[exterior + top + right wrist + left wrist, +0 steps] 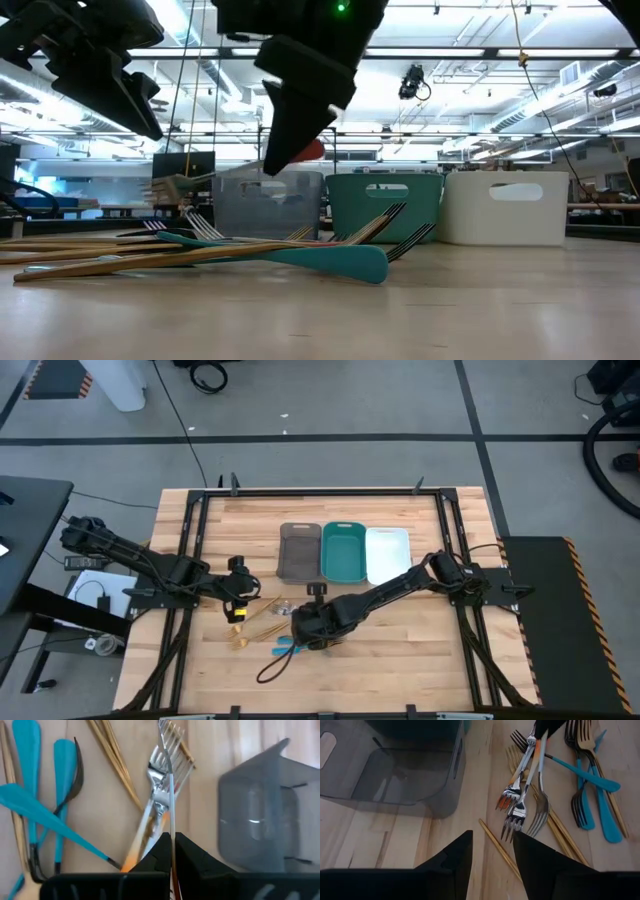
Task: Sort silverware by color (type)
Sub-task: Put the orange fork into the white bin
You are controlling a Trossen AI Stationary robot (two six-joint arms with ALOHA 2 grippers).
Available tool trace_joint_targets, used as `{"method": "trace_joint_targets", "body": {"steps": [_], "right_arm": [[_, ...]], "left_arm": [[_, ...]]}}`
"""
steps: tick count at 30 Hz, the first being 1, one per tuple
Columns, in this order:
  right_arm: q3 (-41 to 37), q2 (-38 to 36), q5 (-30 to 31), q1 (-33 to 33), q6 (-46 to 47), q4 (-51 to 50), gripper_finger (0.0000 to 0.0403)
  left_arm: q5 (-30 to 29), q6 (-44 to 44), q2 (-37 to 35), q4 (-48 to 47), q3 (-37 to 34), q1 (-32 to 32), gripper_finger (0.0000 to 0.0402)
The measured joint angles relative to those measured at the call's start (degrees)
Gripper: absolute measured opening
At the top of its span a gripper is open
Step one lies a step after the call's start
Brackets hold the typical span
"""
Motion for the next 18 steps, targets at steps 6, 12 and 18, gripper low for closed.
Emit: {"method": "trace_joint_targets", "body": {"steps": [6,12,18], "right_arm": [[2.4,0.0,4.2,0.6,-0.2,-6.7,0.0016],[4.2,0.0,7.6,1.3,-1.4,-12.2,0.0016],[7.4,0.0,11.9,2.5,-3.9,-18.6,0.0016]], "left_arm": [[0.0,0.0,0.0,0.4,0.0,0.0,0.0151],[-0.1,0.0,0.0,0.5,0.0,0.0,0.0151],[-0.1,0.2,0.0,1.4,0.0,0.0,0.0151]]}}
